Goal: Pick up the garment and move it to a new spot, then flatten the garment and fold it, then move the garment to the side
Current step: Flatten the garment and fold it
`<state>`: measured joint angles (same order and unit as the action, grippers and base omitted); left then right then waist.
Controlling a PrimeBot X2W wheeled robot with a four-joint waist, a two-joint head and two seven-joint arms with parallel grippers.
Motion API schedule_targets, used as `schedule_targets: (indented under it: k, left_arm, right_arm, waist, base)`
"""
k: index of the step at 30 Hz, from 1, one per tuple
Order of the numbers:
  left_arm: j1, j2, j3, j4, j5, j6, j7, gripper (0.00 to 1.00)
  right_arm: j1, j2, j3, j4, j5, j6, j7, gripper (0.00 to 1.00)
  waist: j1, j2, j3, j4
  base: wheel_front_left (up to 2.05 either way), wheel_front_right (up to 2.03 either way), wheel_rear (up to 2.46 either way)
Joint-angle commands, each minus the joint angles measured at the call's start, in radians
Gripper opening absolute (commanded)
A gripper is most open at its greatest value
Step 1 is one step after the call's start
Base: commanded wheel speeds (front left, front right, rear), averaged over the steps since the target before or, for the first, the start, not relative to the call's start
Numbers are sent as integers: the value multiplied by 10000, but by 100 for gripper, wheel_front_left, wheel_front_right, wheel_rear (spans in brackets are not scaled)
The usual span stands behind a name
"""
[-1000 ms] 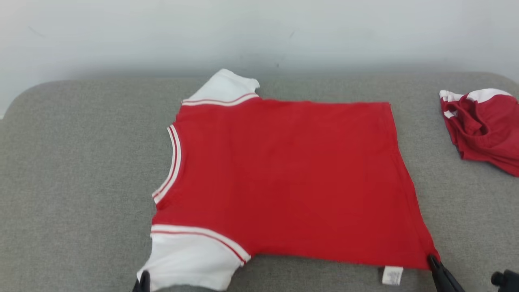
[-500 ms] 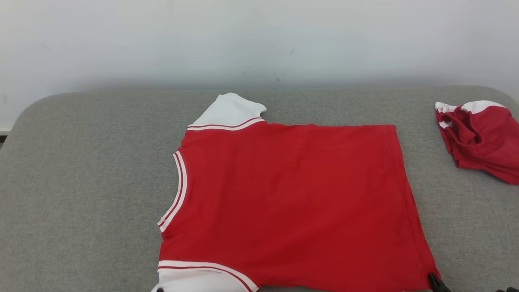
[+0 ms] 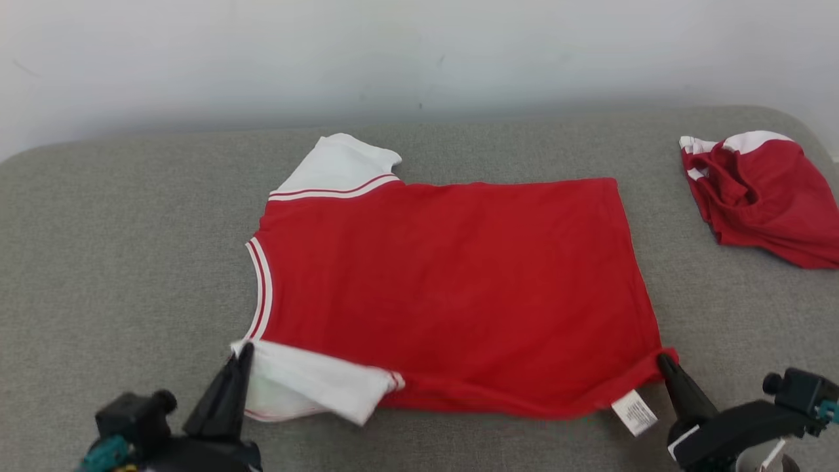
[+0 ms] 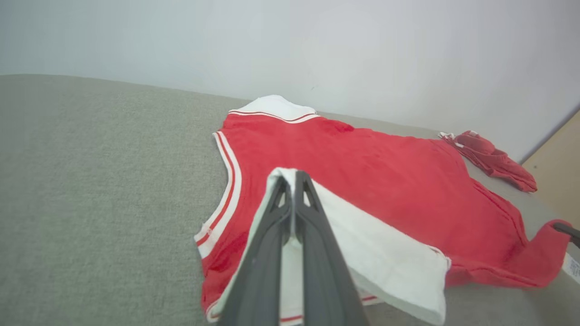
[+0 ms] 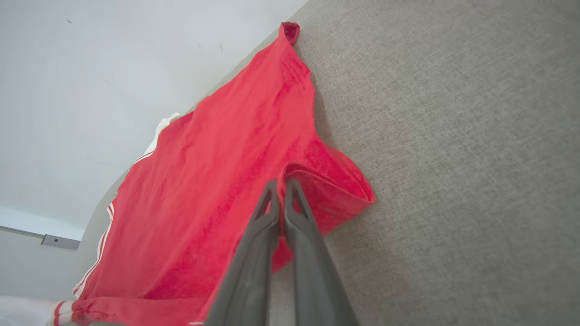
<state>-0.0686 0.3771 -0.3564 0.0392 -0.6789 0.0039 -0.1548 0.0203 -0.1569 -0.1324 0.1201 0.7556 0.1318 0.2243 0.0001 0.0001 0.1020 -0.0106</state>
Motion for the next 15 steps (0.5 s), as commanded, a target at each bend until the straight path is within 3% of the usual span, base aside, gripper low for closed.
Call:
schedule_targets:
  k: [1, 15]
  left_arm:
    - [-500, 142, 5, 287, 95, -140, 104, 0]
    - [-3239, 55, -345, 3127, 224, -973, 228, 0]
  right_arm:
    - [-308, -55, -12, 191, 9, -28, 36, 0]
    - [-2614, -427, 427, 2045, -221, -28, -170, 0]
  waist:
    - [-1, -1, 167, -90]
    - [-1, -1, 708, -217]
  base:
    - [0, 0, 0]
    - [0, 0, 0]
